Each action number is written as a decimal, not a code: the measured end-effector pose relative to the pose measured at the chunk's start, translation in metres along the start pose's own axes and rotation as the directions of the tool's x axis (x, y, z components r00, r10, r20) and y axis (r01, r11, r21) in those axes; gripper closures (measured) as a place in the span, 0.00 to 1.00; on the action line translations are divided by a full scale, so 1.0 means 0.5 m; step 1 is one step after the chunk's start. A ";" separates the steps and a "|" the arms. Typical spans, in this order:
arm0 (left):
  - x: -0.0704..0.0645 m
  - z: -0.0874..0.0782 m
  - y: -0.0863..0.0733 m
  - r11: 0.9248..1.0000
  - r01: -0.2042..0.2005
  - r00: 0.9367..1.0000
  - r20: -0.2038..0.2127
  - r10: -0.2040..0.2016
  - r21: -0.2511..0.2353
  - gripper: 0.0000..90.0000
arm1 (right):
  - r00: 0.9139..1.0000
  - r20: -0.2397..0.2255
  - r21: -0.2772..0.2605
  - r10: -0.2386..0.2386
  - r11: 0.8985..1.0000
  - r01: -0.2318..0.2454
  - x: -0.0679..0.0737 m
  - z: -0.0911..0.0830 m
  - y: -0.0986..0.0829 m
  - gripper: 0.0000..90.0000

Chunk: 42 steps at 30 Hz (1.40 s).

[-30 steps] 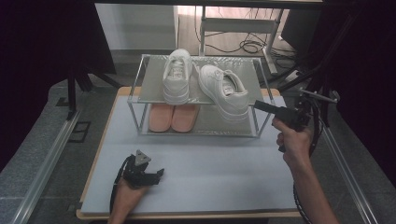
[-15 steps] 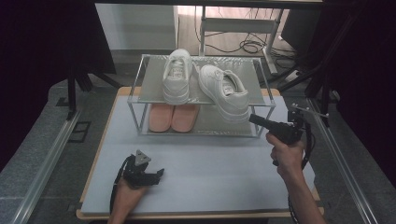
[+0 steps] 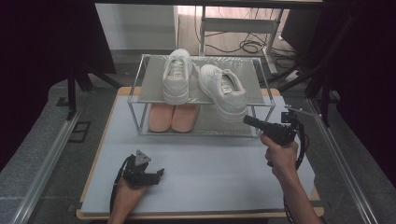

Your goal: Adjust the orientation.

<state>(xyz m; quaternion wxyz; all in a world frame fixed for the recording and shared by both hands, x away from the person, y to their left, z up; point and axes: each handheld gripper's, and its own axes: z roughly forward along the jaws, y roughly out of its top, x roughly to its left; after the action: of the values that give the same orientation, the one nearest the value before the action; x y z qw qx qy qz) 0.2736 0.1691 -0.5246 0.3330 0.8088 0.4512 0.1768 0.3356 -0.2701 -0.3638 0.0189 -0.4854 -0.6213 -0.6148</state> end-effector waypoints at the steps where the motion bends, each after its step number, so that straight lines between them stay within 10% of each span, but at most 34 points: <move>1: 0.000 0.000 0.000 1.000 0.000 1.000 0.000 0.000 0.000 0.18 | 1.000 -0.004 0.001 0.003 1.000 -0.003 0.001 0.004 0.000 1.00; 42: 0.000 0.000 0.000 1.000 0.000 1.000 0.001 0.000 -0.001 0.18 | 0.999 0.006 0.032 -0.042 0.999 0.041 0.023 0.205 0.029 1.00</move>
<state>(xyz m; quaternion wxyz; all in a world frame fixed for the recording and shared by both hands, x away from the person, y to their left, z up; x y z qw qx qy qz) 0.2734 0.1690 -0.5245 0.3338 0.8088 0.4508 0.1765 0.3973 -0.1868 -0.3709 0.0118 -0.4741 -0.6412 -0.6033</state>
